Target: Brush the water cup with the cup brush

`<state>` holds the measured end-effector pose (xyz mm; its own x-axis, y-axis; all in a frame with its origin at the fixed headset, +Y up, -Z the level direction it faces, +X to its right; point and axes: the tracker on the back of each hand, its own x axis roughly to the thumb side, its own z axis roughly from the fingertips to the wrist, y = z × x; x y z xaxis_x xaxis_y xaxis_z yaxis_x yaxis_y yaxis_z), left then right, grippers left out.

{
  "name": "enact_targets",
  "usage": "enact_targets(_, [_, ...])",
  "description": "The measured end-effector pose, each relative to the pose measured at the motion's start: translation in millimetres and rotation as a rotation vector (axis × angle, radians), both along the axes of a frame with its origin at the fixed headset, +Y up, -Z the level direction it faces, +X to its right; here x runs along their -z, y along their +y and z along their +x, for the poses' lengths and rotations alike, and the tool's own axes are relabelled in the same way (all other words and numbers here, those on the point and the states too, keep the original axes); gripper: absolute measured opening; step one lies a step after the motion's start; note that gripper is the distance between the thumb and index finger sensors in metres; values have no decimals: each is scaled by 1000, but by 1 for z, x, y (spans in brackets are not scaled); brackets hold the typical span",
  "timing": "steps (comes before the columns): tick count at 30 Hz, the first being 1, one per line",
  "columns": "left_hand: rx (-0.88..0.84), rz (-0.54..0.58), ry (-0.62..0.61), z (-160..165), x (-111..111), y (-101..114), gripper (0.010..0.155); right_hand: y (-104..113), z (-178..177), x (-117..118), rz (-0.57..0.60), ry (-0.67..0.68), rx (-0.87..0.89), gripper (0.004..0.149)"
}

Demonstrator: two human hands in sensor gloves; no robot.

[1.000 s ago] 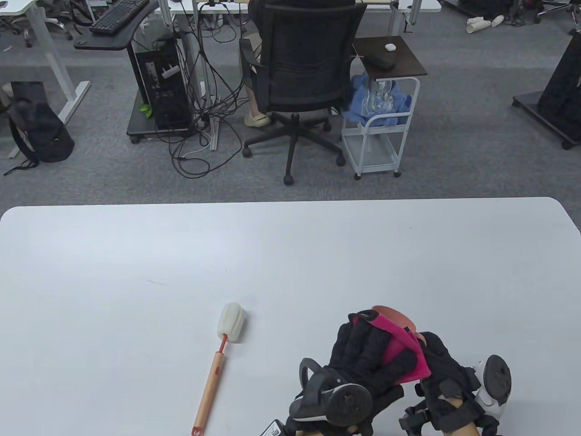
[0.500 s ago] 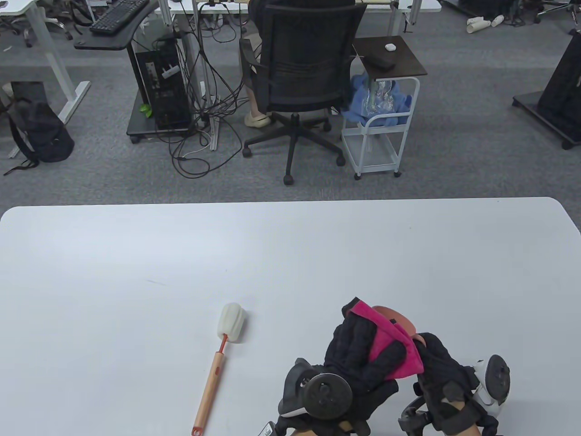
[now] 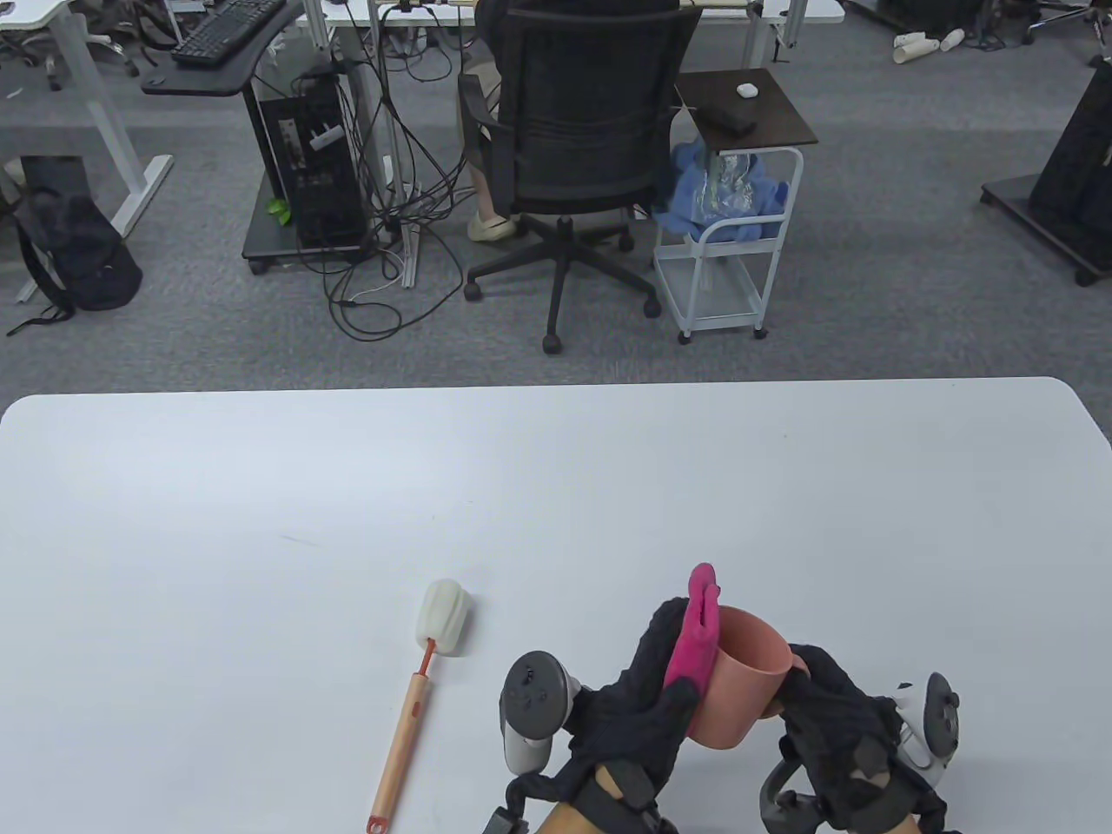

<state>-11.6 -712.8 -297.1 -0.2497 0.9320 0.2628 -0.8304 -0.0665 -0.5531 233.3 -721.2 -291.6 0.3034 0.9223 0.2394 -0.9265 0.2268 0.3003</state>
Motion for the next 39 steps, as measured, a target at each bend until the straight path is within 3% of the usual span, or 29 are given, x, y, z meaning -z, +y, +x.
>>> enact_targets(6, [-249,-405,-266,1,15,-38,68,-3,-9,2,-30,92,-116,32])
enact_targets(8, [-251,-440,-250,-3,19,-45,64,-4,-11,3,-29,125,-154,32])
enact_targets(11, [-256,-449,-113,-14,21,-45,61,4,-5,4,69,33,-225,34])
enact_targets(14, [-311,-426,26,-30,23,-41,61,7,21,6,150,-260,-291,34])
enact_targets(16, [-366,-412,105,-46,26,-41,61,2,48,7,123,-462,-418,33])
enact_targets(18, [-434,-427,138,-54,28,-43,61,-7,61,8,57,-527,-462,33])
enact_targets(25, [-470,-392,148,-59,26,-36,62,-34,60,18,-151,-512,-628,33])
enact_targets(29, [-487,-390,157,-61,27,-35,62,-40,53,23,-189,-440,-675,32])
enact_targets(39, [-478,-394,200,-68,29,-40,62,-49,57,24,-300,-437,-785,34])
